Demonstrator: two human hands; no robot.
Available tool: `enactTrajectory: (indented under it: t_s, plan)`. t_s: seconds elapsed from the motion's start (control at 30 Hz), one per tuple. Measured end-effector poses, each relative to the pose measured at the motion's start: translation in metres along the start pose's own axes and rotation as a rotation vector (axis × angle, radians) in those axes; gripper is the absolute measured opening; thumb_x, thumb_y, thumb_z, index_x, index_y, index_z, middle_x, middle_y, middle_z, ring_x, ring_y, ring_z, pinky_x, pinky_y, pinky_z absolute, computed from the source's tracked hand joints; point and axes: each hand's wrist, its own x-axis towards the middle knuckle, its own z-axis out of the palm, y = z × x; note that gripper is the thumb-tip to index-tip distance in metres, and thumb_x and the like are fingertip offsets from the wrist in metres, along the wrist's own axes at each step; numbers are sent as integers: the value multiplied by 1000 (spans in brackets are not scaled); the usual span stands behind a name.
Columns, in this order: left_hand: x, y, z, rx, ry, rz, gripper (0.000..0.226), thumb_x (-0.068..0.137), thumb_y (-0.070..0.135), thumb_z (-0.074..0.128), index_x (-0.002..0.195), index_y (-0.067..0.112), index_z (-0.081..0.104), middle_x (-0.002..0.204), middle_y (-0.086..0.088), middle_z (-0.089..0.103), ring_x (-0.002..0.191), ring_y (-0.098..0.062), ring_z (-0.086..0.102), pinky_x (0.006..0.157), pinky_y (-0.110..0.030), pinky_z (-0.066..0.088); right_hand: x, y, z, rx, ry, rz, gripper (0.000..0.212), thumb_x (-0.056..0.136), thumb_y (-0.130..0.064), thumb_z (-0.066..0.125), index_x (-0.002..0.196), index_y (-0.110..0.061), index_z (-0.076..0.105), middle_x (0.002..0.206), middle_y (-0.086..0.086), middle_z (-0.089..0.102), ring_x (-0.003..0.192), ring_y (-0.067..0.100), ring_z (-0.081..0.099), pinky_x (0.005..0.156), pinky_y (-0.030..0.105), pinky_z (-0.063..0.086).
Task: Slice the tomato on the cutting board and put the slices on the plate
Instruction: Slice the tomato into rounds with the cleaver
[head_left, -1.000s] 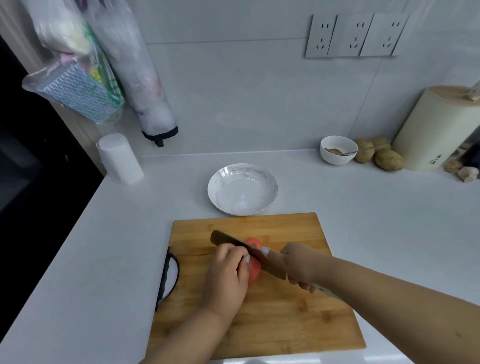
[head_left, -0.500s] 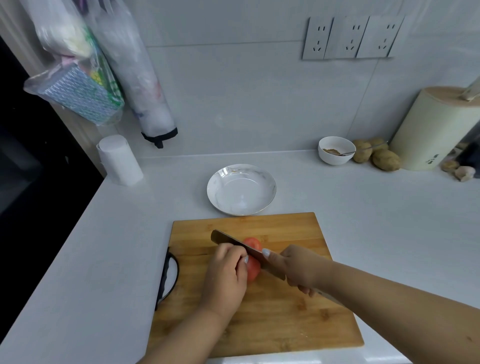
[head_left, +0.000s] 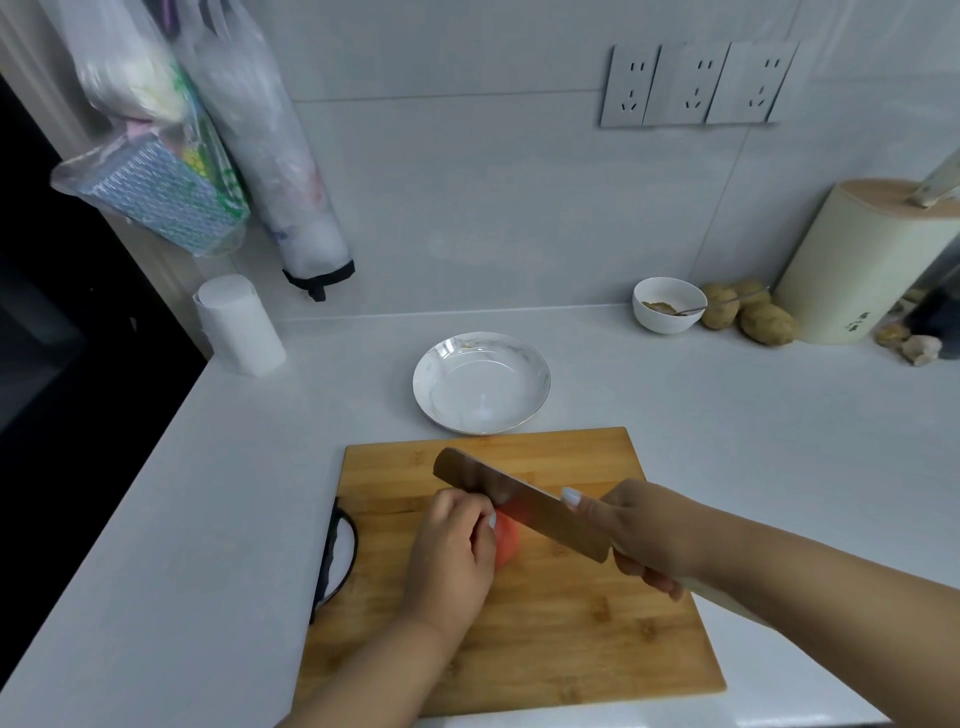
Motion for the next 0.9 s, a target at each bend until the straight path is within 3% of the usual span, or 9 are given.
enactTrajectory:
  t_s: [0.23,0.4,0.53,0.67,0.83,0.9]
  plan:
    - [0,-1,0,-12,3,-7,9,90,16,55,90,23,61,99,13,47,86,1,49,68,-6,36,4,-5,3,6,-6,31,76,91,-67,30,107,-1,63,56,3,51,33,11,43,47,22,46]
    - [0,0,0,-16,11,-13,8,91,18,55,91,23,61,99,12,47,88,0,50,69,-8,38,22,-18,10,17,19,1,77,88,-73,30,86,-3,61,63,12,55,42,19,47,48,25,44]
    - [-1,1,0,-27,10,-13,8,91,18,54,91,23,60,99,12,47,86,-1,51,69,-10,40,34,-24,16,-7,21,-9,79,85,-77,28,82,-4,60,71,18,58,55,27,53,54,29,47]
    - [-3,1,0,-20,24,-18,8,90,17,55,91,23,60,99,13,47,85,-1,51,67,-9,39,30,-11,13,-27,16,29,91,85,-77,29,99,6,65,67,14,58,49,24,51,51,26,47]
    - [-1,0,2,-12,41,-4,9,88,14,57,90,22,61,98,12,48,81,-3,52,66,-8,39,19,9,12,-18,-23,104,74,91,-69,30,108,-4,62,59,4,52,38,14,44,46,23,47]
    - [-1,0,2,-6,48,1,8,88,13,58,89,21,61,97,11,48,81,-3,51,66,-10,39,24,9,16,-30,-27,102,78,89,-71,29,108,-2,62,63,7,55,42,17,47,49,24,48]
